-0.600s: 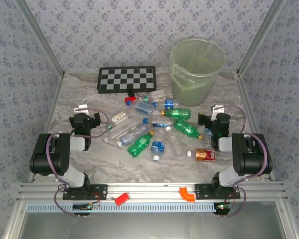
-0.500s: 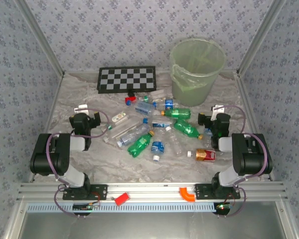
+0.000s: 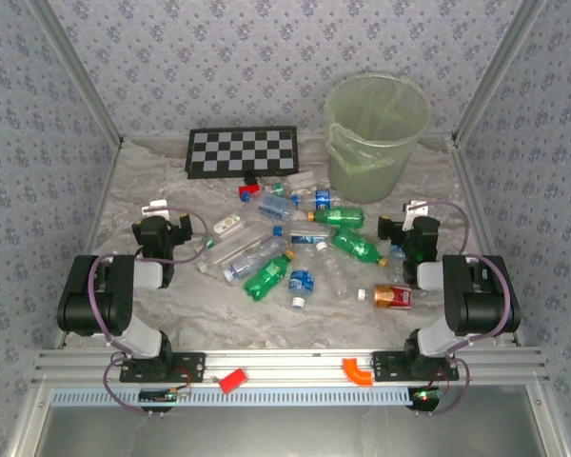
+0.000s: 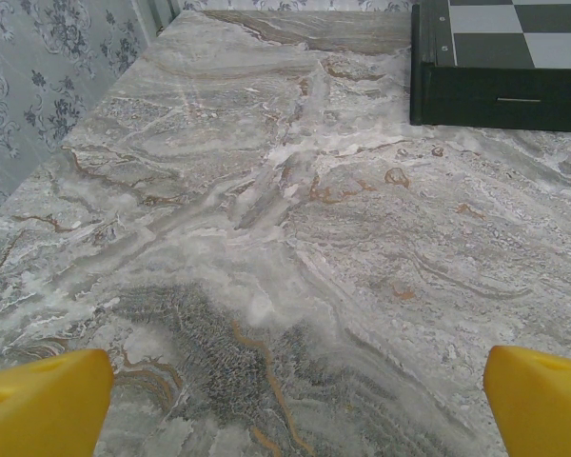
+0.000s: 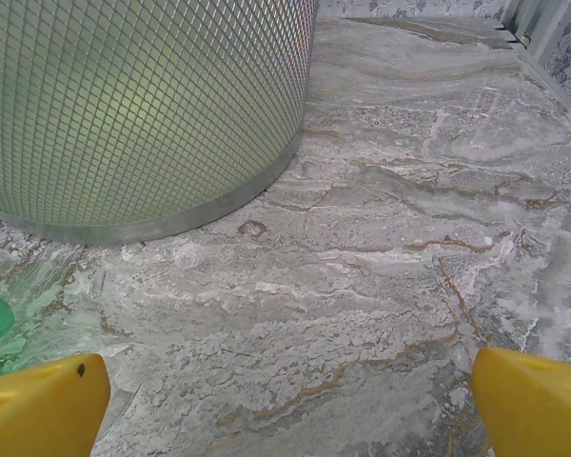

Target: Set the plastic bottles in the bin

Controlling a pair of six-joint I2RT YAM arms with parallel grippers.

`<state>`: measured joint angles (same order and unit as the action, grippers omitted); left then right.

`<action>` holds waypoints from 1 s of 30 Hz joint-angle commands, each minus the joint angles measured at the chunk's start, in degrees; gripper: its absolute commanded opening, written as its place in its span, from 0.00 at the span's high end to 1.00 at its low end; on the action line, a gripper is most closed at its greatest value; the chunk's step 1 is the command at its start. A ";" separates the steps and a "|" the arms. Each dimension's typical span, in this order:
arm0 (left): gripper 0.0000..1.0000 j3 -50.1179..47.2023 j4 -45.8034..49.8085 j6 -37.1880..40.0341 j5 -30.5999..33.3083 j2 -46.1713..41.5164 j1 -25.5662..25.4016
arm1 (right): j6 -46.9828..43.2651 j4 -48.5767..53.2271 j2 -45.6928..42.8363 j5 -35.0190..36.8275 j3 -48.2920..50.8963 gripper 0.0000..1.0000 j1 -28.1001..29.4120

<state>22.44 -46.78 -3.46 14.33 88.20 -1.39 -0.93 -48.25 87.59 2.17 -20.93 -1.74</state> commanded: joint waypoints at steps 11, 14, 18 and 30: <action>0.00 0.09 -2.08 0.30 -0.64 -0.16 0.27 | -0.56 -0.44 0.12 0.87 -0.87 0.01 0.27; 0.00 0.14 -2.08 0.25 -0.70 -0.17 0.23 | -0.52 -0.38 0.12 0.90 -0.89 0.01 0.26; 0.00 0.14 -2.08 0.22 -0.68 -0.14 0.20 | -0.48 -0.35 0.12 0.81 -0.88 0.01 0.19; 0.00 6.65 15.55 -1.02 3.75 -8.10 0.32 | -0.68 1.43 -4.13 5.05 -0.32 0.01 1.45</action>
<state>23.44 -41.47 -3.57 15.07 85.95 -1.39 -0.93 -47.97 87.13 3.73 -20.93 -1.17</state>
